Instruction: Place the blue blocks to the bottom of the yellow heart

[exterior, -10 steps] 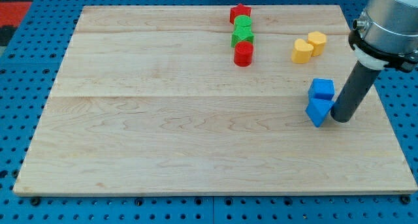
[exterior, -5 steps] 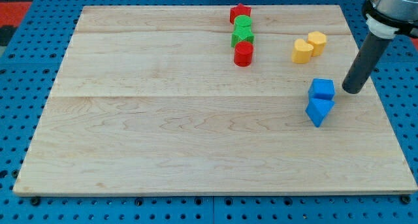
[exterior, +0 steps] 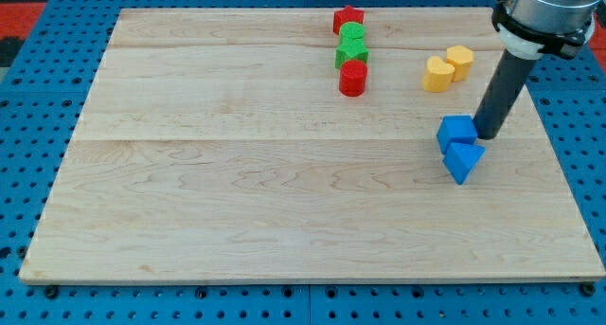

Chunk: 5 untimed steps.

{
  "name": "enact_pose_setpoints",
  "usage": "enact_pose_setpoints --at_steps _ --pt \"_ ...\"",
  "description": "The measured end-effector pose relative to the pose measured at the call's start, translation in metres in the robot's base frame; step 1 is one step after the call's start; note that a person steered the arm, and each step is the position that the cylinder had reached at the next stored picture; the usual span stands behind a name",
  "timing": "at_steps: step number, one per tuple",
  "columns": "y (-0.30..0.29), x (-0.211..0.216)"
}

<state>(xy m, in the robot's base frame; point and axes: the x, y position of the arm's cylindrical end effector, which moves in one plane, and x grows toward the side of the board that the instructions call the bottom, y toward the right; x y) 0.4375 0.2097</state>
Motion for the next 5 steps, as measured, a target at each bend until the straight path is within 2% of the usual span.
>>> enact_pose_setpoints --at_steps 2,4,5 --pt "0.007 -0.014" --pt "0.018 -0.059" --pt "0.059 -0.067"
